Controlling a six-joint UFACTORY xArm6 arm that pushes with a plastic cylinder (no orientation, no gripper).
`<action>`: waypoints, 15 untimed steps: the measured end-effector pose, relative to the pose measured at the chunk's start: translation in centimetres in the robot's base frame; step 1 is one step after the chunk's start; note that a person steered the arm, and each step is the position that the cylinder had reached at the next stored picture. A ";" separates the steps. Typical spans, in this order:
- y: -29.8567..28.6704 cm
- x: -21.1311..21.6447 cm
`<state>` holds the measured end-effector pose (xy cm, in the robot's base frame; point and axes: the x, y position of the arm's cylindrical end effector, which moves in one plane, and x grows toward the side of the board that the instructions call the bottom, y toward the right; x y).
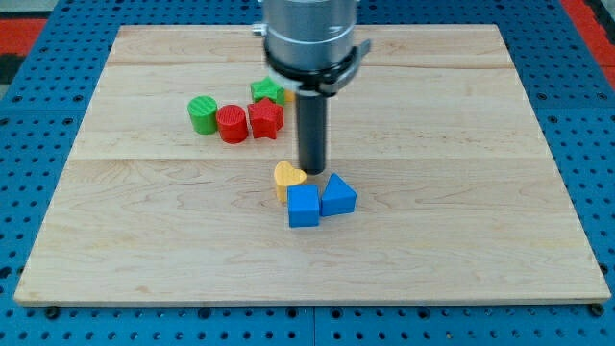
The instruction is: Slide the yellow hexagon to the blue triangle
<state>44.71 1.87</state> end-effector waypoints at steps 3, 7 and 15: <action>-1.9 -19.7; 1.1 -9.9; 6.8 1.9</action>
<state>46.66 8.65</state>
